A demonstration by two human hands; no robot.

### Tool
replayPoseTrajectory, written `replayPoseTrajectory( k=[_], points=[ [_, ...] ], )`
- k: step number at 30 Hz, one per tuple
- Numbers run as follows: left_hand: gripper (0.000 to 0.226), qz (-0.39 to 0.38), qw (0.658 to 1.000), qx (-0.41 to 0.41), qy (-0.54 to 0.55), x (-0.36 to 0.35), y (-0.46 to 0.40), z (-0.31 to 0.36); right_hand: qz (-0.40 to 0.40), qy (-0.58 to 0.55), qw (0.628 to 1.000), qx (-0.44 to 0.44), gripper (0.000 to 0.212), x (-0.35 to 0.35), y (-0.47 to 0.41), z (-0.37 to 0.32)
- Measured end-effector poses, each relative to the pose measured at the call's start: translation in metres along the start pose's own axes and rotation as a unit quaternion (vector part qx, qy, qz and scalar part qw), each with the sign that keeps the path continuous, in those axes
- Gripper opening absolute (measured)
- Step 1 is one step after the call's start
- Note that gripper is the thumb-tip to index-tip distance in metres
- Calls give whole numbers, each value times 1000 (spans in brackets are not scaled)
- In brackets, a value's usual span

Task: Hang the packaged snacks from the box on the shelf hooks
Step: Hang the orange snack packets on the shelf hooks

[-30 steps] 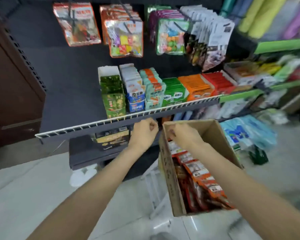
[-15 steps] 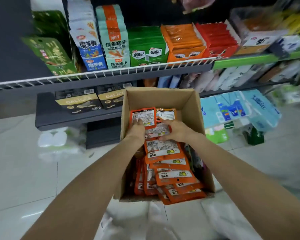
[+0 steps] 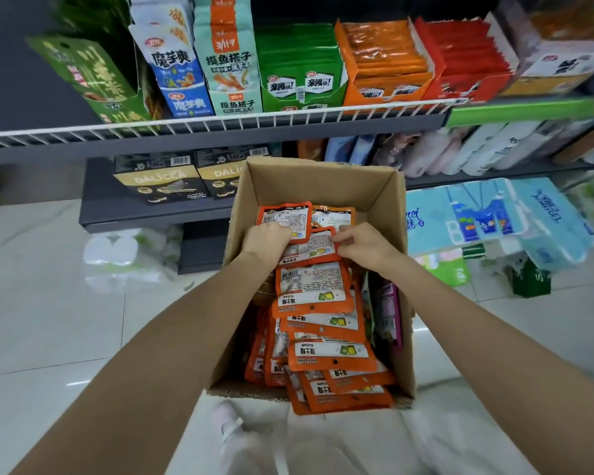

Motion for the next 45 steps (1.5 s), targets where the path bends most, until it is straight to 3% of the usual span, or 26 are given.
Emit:
replayPoseTrajectory(
  k=[3, 6, 8, 11, 14, 18, 23, 31, 32, 34, 38, 41, 45],
  points=[
    [20, 31, 999, 17, 25, 15, 9, -6, -10, -71, 997, 8, 35, -1, 5, -6],
    [23, 52, 996, 46, 52, 36, 23, -13, -69, -106, 992, 20, 51, -11, 8, -15],
    [24, 69, 993, 58, 75, 48, 31, -17, -84, -38, 995, 38, 56, -19, 4, -20],
    [25, 79, 987, 81, 115, 57, 42, -27, -38, 40, 997, 58, 52, -22, -4, -26],
    [26, 103, 977, 116, 147, 58, 52, -43, -14, 150, 986, 66, 62, -27, -16, -31],
    [25, 109, 965, 152, 185, 49, 56, -62, -66, 277, 955, 82, 49, -37, -23, -43],
    [24, 124, 948, 164, 245, 42, 61, -74, -110, 343, 929, 85, 41, -44, -23, -55],
    [23, 151, 902, 178, 364, 44, 74, -91, -126, 518, 829, 170, 18, -67, -18, -78],
    [22, 155, 895, 176, 379, 45, 76, -93, -115, 518, 830, 172, 18, -63, -17, -78],
    [20, 159, 883, 179, 403, 47, 78, -98, -67, 466, 868, 156, 20, -45, -16, -78],
    [14, 155, 841, 202, 477, 57, 79, -113, 76, 273, 944, 171, 17, 11, -6, -90],
    [12, 182, 822, 202, 501, 81, 82, -122, 118, 146, 954, 232, 10, 39, 6, -119],
    [17, 279, 800, 175, 501, 130, 99, -141, 128, 70, 947, 287, 12, 64, 19, -174]
  ],
)
Point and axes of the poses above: each hand's wrist, its own y-axis away from the middle knuckle, its own x-axis out of the back of the hand, z = x × y, the point moved 7 cm from there along -y, towards the middle knuckle, and after that the axes turned 9 degrees about x, right-handed, at the moved point
